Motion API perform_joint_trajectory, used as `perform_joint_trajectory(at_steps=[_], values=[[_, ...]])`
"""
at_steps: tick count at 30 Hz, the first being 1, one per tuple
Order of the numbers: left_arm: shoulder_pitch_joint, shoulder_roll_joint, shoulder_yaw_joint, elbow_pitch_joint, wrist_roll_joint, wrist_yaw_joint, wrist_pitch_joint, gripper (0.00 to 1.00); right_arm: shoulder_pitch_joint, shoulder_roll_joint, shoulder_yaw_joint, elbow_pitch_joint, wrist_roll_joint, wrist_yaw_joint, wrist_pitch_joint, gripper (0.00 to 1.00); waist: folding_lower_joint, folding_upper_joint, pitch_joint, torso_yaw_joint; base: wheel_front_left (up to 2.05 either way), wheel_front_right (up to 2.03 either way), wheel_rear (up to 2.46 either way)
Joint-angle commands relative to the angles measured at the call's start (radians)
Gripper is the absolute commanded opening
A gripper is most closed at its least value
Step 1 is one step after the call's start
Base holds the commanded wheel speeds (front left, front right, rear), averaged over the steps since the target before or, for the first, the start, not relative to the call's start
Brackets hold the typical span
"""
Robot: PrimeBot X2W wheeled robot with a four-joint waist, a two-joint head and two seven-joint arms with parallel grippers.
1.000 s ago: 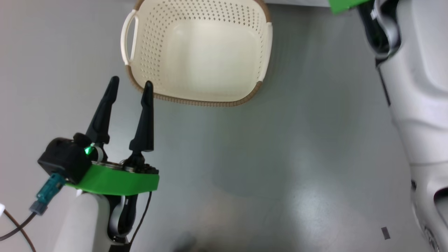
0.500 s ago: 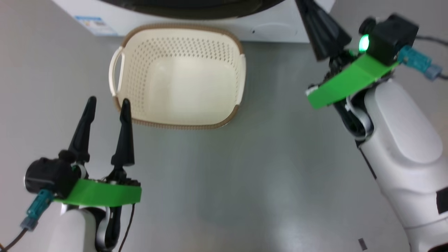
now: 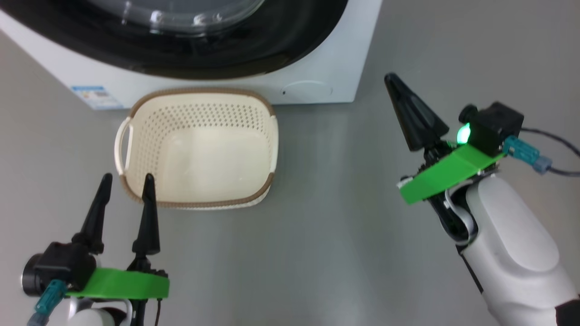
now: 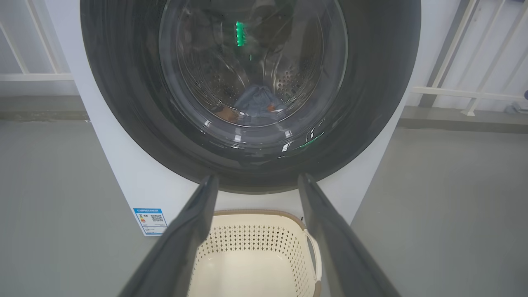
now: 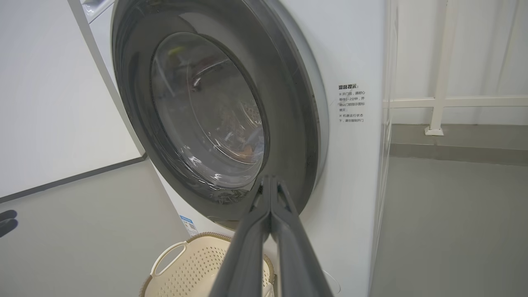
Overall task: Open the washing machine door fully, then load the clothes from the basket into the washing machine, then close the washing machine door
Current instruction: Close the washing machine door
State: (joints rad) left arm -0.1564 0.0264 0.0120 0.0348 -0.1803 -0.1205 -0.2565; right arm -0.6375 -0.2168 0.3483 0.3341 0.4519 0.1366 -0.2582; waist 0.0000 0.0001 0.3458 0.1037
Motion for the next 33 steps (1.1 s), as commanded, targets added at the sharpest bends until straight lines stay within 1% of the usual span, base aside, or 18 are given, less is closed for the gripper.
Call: perform_joint_trajectory(at_steps=[1, 2, 3, 5, 12, 17, 20, 26, 31, 33], values=[[0.009, 0.024, 0.038, -0.018, 0.012, -0.004, -0.005, 1.00, 0.026, 0.013, 0.010, -0.029, 0.005, -0.006, -0.004, 0.00, 0.0000, -0.0001, -0.047, -0.045, 0.00, 0.00, 0.00], [0.014, 0.024, 0.043, -0.015, 0.015, -0.005, -0.005, 1.00, 0.038, 0.012, 0.005, -0.030, 0.003, -0.006, -0.004, 0.01, 0.0000, -0.0001, -0.056, -0.051, 0.00, 0.00, 0.00], [0.019, 0.024, 0.047, -0.013, 0.018, -0.005, -0.005, 1.00, 0.050, 0.012, -0.002, -0.032, 0.002, -0.006, -0.004, 0.41, 0.0000, -0.0001, -0.064, -0.057, 0.00, 0.00, 0.00], [0.027, 0.024, 0.058, -0.009, 0.022, -0.006, -0.005, 1.00, 0.075, 0.013, -0.018, -0.034, -0.001, -0.006, -0.004, 1.00, 0.0000, -0.0001, -0.079, -0.068, 0.00, 0.00, 0.00], [0.072, 0.024, 0.090, -0.009, 0.029, -0.007, -0.005, 1.00, 0.166, 0.025, -0.085, -0.071, -0.025, -0.006, -0.004, 1.00, 0.0000, -0.0001, -0.132, -0.103, 0.00, 0.00, 0.00], [0.109, 0.024, 0.105, -0.016, 0.031, 0.003, -0.005, 1.00, 0.244, 0.019, -0.121, -0.103, -0.049, -0.006, -0.004, 1.00, 0.0000, -0.0001, -0.168, -0.121, 0.00, 0.00, 0.00], [0.134, 0.024, 0.112, -0.021, 0.035, 0.011, -0.005, 1.00, 0.293, 0.007, -0.131, -0.124, -0.084, -0.006, -0.004, 1.00, 0.0000, -0.0001, -0.190, -0.127, 0.00, 0.00, 0.00], [0.185, 0.024, 0.128, -0.024, 0.038, 0.035, -0.005, 1.00, 0.384, 0.003, -0.169, -0.161, -0.112, -0.006, -0.004, 1.00, 0.0000, -0.0001, -0.229, -0.134, 0.00, 0.00, 0.00], [0.223, 0.024, 0.137, -0.038, 0.030, 0.055, -0.005, 1.00, 0.452, 0.020, -0.203, -0.190, -0.131, -0.006, -0.004, 1.00, 0.0000, -0.0001, -0.250, -0.136, 0.00, 0.00, 0.00], [0.237, 0.024, 0.136, -0.042, 0.022, 0.054, -0.005, 1.00, 0.480, 0.023, -0.213, -0.204, -0.163, -0.006, -0.004, 1.00, 0.0000, -0.0001, -0.259, -0.135, 0.00, 0.00, 0.00]])
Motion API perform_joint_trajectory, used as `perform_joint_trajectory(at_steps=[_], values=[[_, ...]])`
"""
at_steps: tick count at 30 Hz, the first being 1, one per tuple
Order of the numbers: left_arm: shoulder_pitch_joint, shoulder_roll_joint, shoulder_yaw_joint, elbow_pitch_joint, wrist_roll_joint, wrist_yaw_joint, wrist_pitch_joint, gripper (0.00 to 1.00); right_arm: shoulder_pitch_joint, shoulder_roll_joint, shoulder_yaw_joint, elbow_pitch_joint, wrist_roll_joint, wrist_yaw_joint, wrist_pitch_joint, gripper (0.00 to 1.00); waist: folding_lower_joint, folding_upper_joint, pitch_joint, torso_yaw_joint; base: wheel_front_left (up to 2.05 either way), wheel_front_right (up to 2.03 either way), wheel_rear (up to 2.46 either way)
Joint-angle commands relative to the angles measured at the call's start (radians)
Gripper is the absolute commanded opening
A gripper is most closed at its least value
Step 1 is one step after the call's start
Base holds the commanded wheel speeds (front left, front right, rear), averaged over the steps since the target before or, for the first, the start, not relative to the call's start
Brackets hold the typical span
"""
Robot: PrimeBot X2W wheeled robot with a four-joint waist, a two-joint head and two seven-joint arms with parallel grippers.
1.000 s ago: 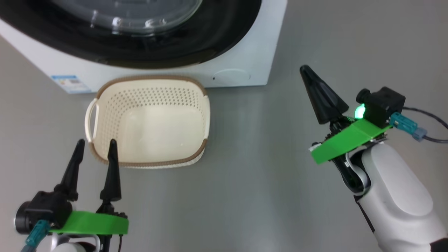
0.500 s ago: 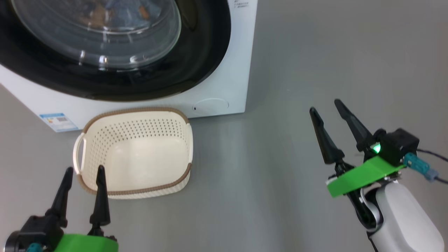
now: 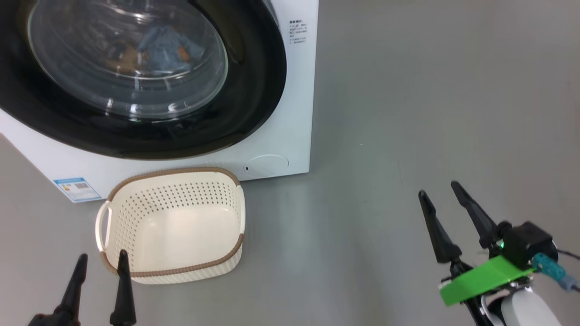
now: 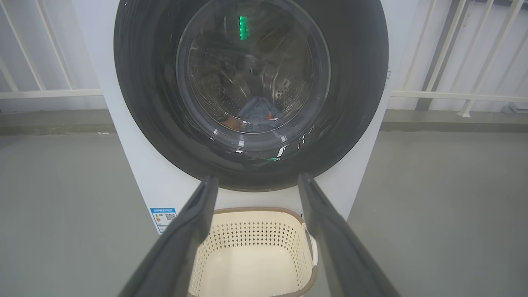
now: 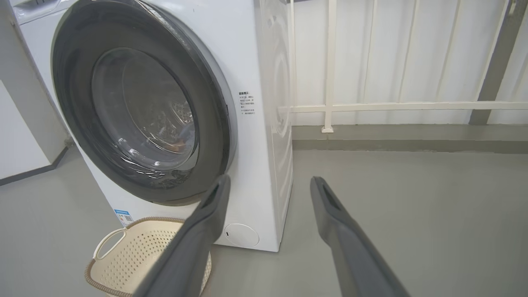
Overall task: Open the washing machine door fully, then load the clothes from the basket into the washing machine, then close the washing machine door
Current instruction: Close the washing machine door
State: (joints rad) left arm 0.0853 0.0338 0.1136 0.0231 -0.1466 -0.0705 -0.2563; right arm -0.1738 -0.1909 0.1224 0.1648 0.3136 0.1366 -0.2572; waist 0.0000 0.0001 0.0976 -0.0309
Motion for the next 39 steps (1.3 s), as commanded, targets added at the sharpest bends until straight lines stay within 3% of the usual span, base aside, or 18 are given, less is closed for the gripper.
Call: perform_joint_trajectory(at_steps=[1, 11, 39], values=[[0.002, 0.016, 0.034, -0.034, -0.015, 0.004, -0.006, 1.00, 0.031, 0.006, 0.004, -0.039, -0.030, -0.006, -0.005, 1.00, 0.0000, -0.0001, -0.014, 0.000, 0.00, 0.00, 0.00], [0.051, 0.016, 0.059, -0.047, -0.008, 0.029, -0.006, 1.00, 0.105, 0.056, -0.069, -0.075, -0.072, -0.006, -0.005, 1.00, 0.0000, -0.0001, -0.036, 0.002, 0.00, 0.00, 0.00], [-0.035, 0.017, 0.106, 0.005, 0.052, -0.042, -0.006, 1.00, 0.011, 0.033, -0.076, 0.001, -0.067, -0.006, -0.005, 1.00, 0.0000, -0.0001, -0.025, 0.017, 0.00, 0.00, 0.00]])
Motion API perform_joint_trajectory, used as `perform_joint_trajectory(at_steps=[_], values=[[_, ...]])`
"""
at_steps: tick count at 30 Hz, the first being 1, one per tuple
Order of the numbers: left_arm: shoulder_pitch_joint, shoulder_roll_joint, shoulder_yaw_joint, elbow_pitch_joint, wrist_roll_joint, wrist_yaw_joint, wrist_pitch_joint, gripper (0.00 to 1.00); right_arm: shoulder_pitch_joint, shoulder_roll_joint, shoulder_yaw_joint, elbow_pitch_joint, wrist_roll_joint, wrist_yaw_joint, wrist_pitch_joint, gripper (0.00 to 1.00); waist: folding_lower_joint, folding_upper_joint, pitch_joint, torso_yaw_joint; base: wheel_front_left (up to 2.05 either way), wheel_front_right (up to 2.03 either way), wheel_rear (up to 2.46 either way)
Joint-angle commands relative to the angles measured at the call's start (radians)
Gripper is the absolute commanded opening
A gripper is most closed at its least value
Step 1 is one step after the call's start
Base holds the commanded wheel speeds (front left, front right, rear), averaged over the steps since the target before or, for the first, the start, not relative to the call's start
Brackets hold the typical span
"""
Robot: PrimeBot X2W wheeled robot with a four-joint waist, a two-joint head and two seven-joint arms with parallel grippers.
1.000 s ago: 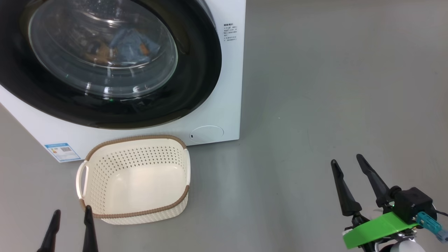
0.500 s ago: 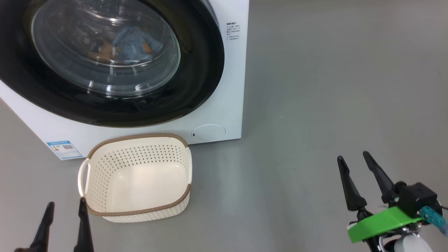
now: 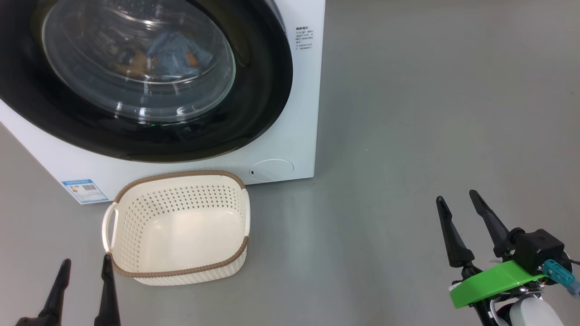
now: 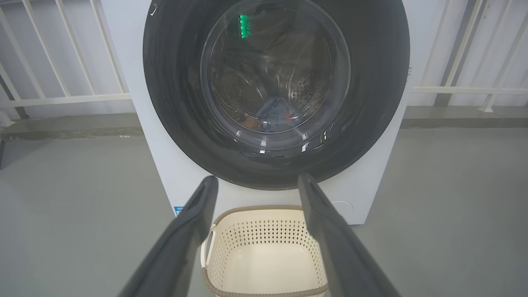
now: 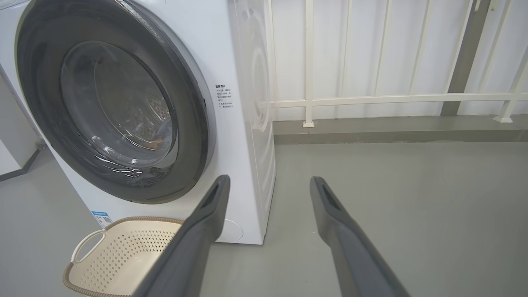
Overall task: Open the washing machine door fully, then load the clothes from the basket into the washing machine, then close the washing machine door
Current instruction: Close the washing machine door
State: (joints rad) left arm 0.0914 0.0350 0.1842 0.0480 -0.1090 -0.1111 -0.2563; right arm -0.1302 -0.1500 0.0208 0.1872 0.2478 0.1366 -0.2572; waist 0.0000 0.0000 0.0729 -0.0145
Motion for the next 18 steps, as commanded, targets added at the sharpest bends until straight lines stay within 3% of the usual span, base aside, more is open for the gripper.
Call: perform_joint_trajectory(at_steps=[1, 18], values=[[-0.041, 0.016, 0.037, -0.020, 0.015, -0.002, -0.006, 1.00, -0.033, -0.008, 0.027, -0.021, -0.001, -0.006, -0.005, 1.00, 0.0000, 0.0000, 0.000, 0.000, 0.00, 0.00, 0.00], [-0.038, 0.015, 0.041, -0.024, 0.015, -0.011, -0.006, 1.00, -0.022, 0.001, 0.023, -0.018, -0.001, -0.006, -0.005, 1.00, 0.0000, 0.0000, -0.005, -0.004, 0.00, 0.00, 0.00]])
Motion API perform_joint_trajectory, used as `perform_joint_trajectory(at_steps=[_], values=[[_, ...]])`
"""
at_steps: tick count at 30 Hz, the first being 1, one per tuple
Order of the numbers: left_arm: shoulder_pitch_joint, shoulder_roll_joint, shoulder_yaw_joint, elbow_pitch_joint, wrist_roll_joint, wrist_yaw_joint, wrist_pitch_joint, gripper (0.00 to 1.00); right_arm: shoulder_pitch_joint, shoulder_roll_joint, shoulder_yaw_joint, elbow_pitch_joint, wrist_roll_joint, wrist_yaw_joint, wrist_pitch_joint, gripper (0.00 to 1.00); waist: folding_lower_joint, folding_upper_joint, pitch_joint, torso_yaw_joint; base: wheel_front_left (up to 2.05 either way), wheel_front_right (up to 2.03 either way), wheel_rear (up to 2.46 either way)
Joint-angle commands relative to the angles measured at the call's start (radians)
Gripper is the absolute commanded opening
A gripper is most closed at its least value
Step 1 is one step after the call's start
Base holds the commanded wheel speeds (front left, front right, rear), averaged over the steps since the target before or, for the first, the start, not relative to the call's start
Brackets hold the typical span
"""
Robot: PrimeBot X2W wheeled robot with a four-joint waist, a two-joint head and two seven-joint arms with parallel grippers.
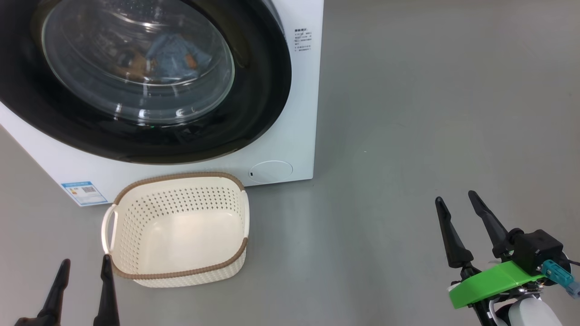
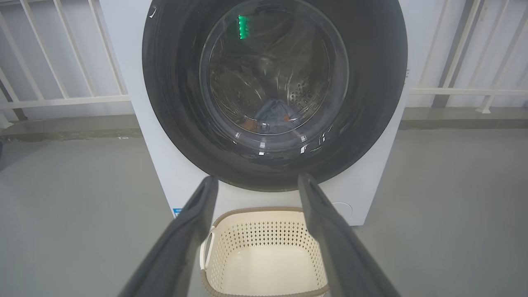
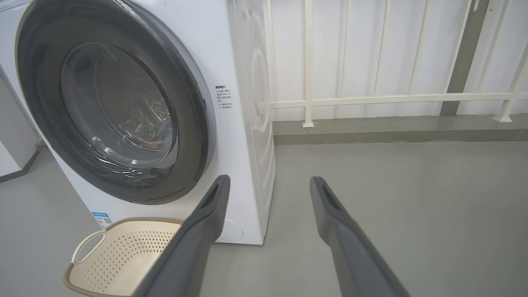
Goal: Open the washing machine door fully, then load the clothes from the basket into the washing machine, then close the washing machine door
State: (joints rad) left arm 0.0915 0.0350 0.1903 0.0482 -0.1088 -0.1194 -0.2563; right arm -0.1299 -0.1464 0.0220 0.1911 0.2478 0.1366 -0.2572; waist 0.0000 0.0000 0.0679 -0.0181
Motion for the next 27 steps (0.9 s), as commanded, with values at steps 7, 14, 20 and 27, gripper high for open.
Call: perform_joint_trajectory(at_steps=[7, 14, 20, 27], values=[[-0.038, 0.015, 0.037, -0.027, 0.013, 0.001, -0.006, 1.00, -0.020, 0.000, 0.019, -0.022, -0.002, -0.006, -0.005, 1.00, 0.0000, 0.0000, 0.000, 0.002, 0.00, 0.00, 0.00], [-0.037, 0.015, 0.036, -0.022, -0.008, 0.001, -0.006, 1.00, -0.020, -0.001, 0.020, -0.021, -0.003, -0.006, -0.005, 1.00, 0.0000, 0.0000, -0.002, 0.006, 0.00, 0.00, 0.00], [0.002, -0.016, 0.002, 0.044, -0.028, 0.000, 0.012, 0.00, 0.020, 0.017, -0.001, 0.034, 0.024, 0.000, 0.006, 0.00, 0.0001, 0.0000, -0.002, 0.006, 0.00, 0.00, 0.00], [-0.008, -0.014, -0.003, 0.052, -0.113, -0.001, 0.034, 0.00, 0.022, 0.020, -0.007, 0.035, 0.102, 0.000, 0.026, 0.00, 0.0011, 0.0000, -0.008, 0.007, 0.00, 0.00, 0.00]])
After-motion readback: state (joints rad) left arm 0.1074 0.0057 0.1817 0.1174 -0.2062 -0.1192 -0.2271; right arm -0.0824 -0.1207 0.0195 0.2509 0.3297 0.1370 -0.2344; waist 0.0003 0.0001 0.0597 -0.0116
